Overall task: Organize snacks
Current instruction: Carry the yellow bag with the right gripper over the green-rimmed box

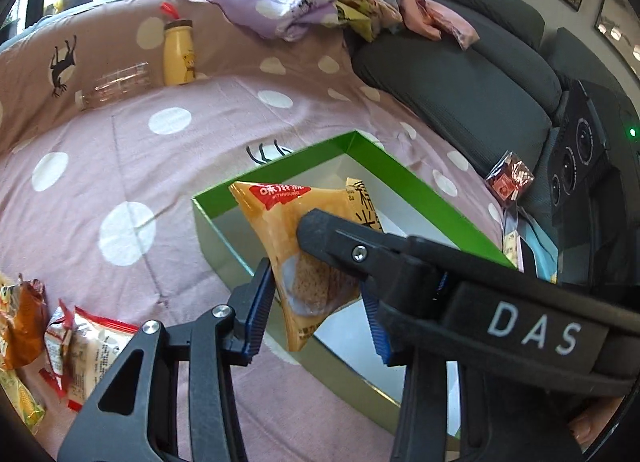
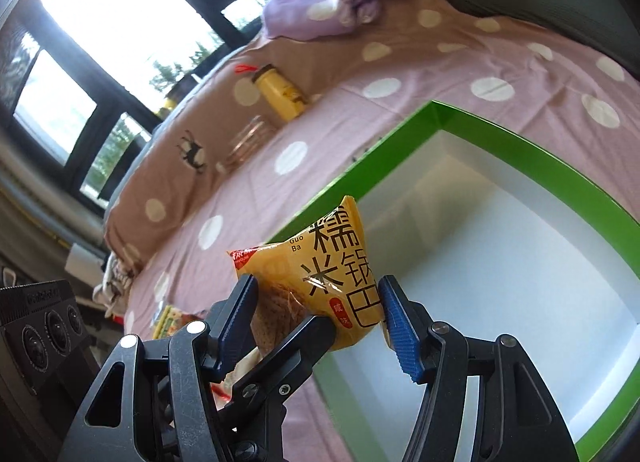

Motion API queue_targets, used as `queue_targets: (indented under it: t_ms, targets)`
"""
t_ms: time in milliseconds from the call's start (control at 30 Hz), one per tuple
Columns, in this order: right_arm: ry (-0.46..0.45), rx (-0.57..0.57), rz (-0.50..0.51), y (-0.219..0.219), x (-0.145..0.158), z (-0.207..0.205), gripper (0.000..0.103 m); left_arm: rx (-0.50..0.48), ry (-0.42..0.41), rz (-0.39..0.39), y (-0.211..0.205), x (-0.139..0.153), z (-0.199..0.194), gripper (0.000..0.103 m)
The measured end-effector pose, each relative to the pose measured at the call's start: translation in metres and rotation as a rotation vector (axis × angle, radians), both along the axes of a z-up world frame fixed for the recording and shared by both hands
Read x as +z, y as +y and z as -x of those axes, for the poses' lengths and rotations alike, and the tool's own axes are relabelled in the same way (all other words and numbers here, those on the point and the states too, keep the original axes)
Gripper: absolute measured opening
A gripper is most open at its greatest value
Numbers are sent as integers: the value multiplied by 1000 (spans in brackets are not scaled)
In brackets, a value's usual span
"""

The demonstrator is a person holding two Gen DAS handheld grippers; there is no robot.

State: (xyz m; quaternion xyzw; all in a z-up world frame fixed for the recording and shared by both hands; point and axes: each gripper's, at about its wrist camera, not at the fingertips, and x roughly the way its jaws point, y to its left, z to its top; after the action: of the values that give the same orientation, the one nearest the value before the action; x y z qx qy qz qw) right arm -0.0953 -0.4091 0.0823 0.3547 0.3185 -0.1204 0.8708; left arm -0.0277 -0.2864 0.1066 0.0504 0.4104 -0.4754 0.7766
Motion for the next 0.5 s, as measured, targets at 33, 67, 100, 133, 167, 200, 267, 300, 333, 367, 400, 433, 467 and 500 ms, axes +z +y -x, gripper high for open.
queue_targets:
  t_ms: [33, 67, 100, 133, 167, 200, 267, 300, 333, 367, 400, 433, 467, 500]
  targets:
    - [8, -12, -4, -3, -2, 1, 64, -3, 1, -7, -2, -2, 0, 43]
    - [15, -20, -9, -5, -4, 1, 64, -9, 3, -17, -7, -3, 1, 43]
    - [18, -27, -15, -7, -7, 2, 64, -12, 5, -22, -8, -5, 1, 43]
    - [20, -34, -25, -10, -9, 3, 64, -16, 7, -29, -11, -6, 1, 43]
    - [23, -41, -33, -13, -11, 3, 64, -21, 10, -35, -13, -7, 1, 43]
    - [26, -49, -39, -15, -13, 4, 64, -23, 11, -41, -16, -8, 1, 42]
    - [44, -72, -36, -19, -17, 5, 63, -27, 7, -61, -22, -11, 2, 40]
    - [59, -87, -29, -20, -18, 5, 62, -29, 11, -69, -25, -12, 1, 39]
    - [71, -98, -26, -22, -19, 4, 62, -31, 18, -74, -27, -14, 1, 36]
    - [74, -105, -30, -23, -21, 4, 62, -36, 21, -73, -30, -15, 1, 35]
    - [69, -100, -41, -24, -22, 4, 62, -38, 24, -73, -30, -16, 1, 35]
    - [65, -94, -53, -25, -23, 4, 62, -31, 15, -73, -30, -16, 2, 35]
    - [64, -98, -58, -26, -24, 5, 62, -26, 4, -69, -29, -15, 2, 35]
    - [68, -114, -55, -26, -24, 6, 62, -19, -1, -65, -26, -15, 2, 37]
